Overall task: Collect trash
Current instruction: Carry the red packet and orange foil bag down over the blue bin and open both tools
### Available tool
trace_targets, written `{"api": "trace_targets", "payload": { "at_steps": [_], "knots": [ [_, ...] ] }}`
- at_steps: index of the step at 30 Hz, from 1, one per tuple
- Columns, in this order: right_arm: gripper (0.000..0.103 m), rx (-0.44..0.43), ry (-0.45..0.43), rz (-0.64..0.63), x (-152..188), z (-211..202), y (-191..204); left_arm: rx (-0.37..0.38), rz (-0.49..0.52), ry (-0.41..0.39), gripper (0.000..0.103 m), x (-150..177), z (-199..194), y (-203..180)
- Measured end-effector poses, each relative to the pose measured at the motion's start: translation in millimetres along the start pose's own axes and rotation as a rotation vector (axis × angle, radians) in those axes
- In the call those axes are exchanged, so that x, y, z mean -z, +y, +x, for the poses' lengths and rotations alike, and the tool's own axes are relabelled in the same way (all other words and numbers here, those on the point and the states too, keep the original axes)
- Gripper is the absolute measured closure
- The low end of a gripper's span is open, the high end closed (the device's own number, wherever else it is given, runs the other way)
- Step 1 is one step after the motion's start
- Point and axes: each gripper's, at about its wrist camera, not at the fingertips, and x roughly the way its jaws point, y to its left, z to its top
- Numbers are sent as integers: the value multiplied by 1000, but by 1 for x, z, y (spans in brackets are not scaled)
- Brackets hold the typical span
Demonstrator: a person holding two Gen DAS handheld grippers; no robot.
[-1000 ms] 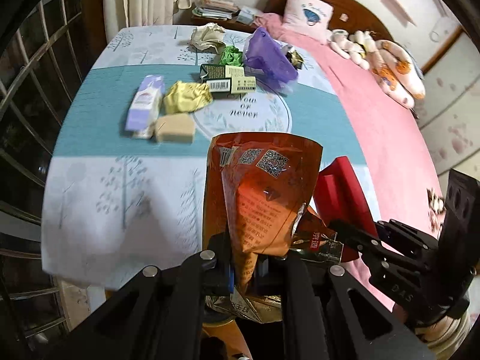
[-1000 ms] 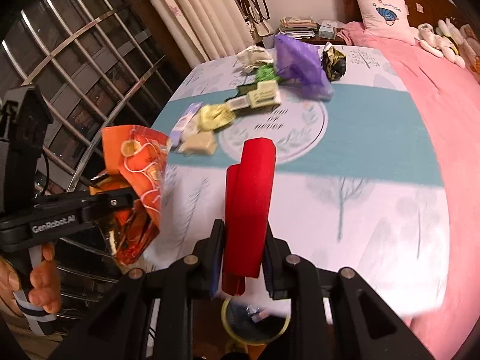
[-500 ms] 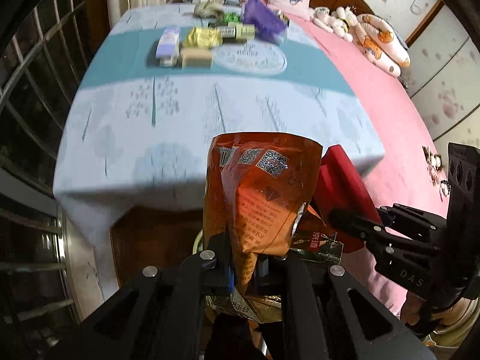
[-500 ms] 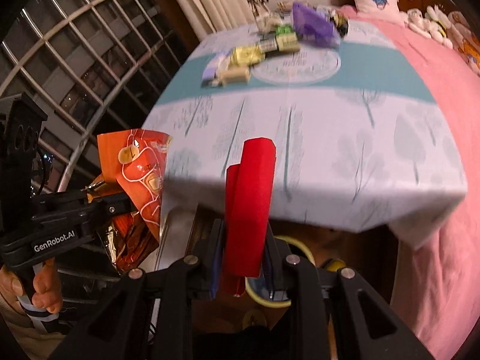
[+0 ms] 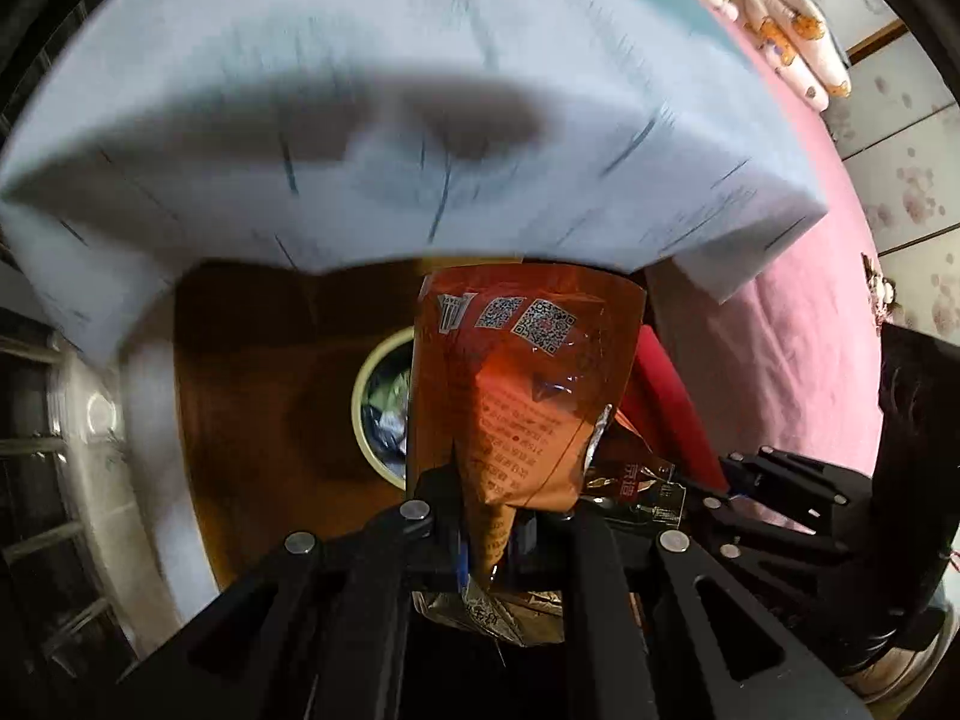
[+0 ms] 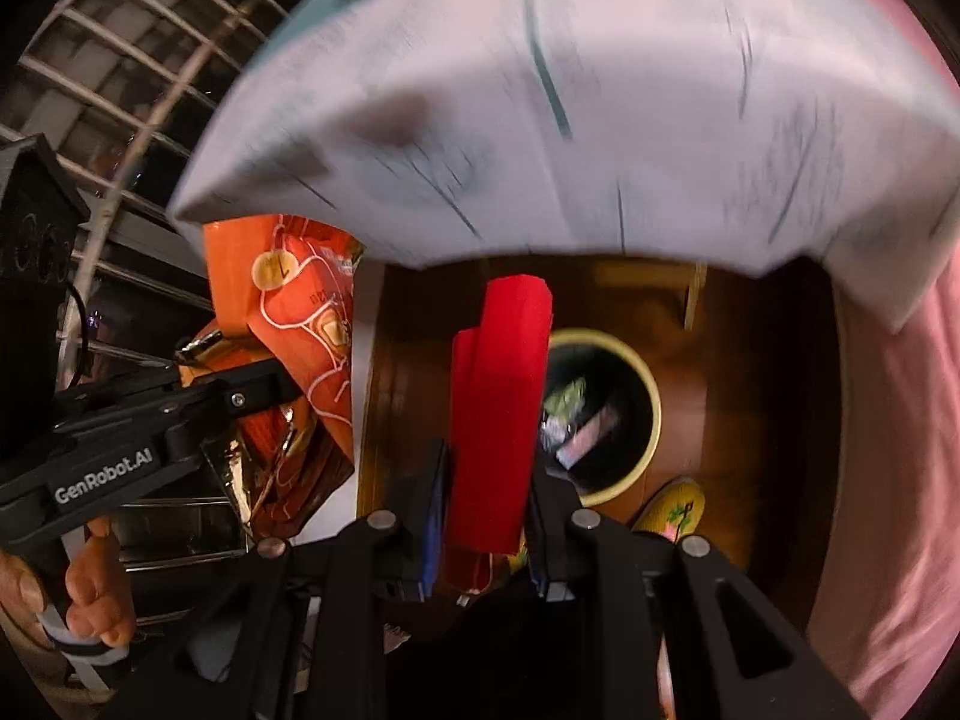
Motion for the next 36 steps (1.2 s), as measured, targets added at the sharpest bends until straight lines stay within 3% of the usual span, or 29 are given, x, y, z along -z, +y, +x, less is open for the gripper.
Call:
{"api": "trace_targets", "payload": {
  "at_steps": [12,19,22,23,24,25,27,31,36],
  "knots": [
    [80,19,89,152,17,149,-80,-45,-70,133,96,9,175,39],
    [76,22,122,169,15,213,-110,-60,-44,166,94,12,243,47],
    [71,24,132,170,14,229,-117,-57,-35,171,79,10,259,47],
    [68,24,131,173,14,230,-119,-58,-29,176,69,9,262,48],
    [60,24,131,179,14,231,-120,-63,-24,182,53,9,267,49],
    [53,27,130,187,14,233,-122,-74,-20,185,47,8,269,51],
    [51,25,127,207,13,233,-126,-94,-15,184,27,7,269,54],
    [42,19,119,213,12,230,-126,-136,-17,170,21,4,262,61],
    [42,32,105,187,11,217,-117,-163,-61,143,21,1,242,69]
  ]
}}
